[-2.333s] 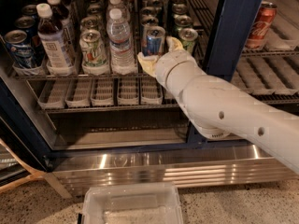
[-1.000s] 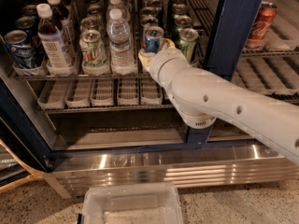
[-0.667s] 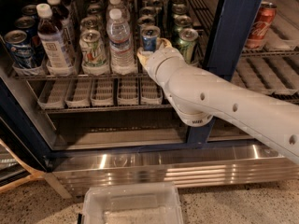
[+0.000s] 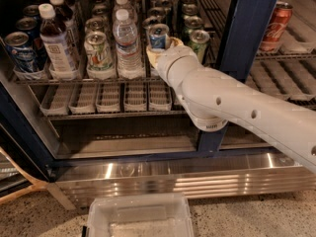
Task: Pick redbull can from top shelf of fridge
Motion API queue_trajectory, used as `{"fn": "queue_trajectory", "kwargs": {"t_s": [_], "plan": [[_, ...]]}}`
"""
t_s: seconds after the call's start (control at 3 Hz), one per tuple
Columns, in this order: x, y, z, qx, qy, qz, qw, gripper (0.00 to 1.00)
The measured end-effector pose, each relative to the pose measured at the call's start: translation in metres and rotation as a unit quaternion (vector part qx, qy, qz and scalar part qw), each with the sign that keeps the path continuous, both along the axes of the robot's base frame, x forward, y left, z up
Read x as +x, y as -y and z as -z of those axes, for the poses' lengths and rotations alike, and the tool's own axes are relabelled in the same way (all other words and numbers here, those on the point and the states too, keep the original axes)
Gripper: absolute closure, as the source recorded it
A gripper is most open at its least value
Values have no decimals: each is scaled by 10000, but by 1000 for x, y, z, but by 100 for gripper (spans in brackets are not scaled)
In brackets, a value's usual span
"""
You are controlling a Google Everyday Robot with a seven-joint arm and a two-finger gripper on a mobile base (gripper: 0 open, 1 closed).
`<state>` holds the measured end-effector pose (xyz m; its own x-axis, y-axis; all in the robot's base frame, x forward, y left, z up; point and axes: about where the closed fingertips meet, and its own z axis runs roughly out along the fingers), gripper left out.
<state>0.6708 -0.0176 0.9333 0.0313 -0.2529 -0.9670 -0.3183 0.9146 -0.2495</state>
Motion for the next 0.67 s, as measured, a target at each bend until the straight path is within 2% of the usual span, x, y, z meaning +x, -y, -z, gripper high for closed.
{"fn": "queue_trajectory", "kwargs": {"t_s": [0.33, 0.67], "plan": [[-7, 12, -25, 404, 141, 7, 9991, 100], [-21, 29, -63, 817, 295, -107, 9962, 100]]}}
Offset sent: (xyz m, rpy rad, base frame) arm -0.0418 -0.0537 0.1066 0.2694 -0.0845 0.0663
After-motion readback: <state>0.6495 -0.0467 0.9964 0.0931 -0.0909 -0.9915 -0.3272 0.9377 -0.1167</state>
